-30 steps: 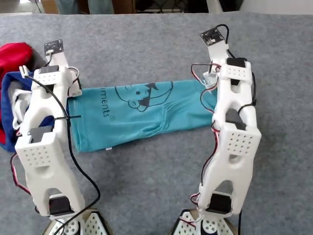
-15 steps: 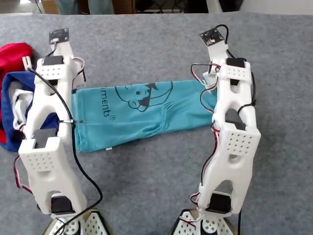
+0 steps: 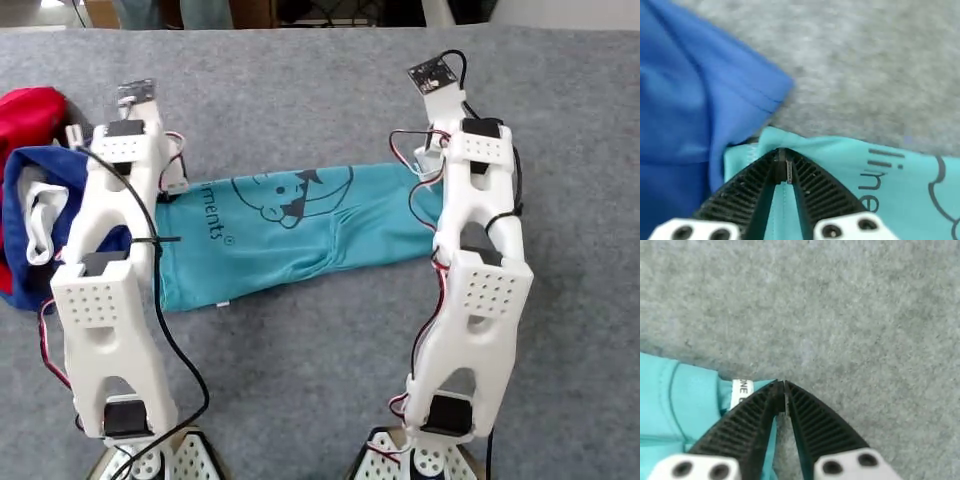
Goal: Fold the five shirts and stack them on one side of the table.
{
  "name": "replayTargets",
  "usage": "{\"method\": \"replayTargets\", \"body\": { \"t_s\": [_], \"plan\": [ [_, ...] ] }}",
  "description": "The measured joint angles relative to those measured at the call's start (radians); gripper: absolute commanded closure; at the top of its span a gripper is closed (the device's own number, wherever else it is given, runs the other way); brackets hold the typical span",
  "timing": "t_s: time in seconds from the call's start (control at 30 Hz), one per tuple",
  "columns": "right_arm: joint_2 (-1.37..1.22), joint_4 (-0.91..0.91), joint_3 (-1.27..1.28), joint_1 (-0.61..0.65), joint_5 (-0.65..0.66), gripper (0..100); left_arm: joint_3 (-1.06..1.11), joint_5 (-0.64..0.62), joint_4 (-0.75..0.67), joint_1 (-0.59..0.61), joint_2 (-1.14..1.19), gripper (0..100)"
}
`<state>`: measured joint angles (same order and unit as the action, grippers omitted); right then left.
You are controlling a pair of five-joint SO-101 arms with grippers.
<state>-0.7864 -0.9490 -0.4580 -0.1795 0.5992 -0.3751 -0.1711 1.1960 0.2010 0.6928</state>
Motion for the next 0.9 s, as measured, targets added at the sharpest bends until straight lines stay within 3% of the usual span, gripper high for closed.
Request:
{"method": "replayTargets", "body": {
  "t_s": [0.73,0.9],
  "plan": [
    [0.0,0.0,-0.002,0.0,0.0,98.4,-0.078,-0.018,0.118,0.018,-0.052,97],
    [0.014,-0.081,-0.002,0.0,0.009,98.4,-0.104,-0.018,0.236,0.008,-0.101,97]
  ]
}}
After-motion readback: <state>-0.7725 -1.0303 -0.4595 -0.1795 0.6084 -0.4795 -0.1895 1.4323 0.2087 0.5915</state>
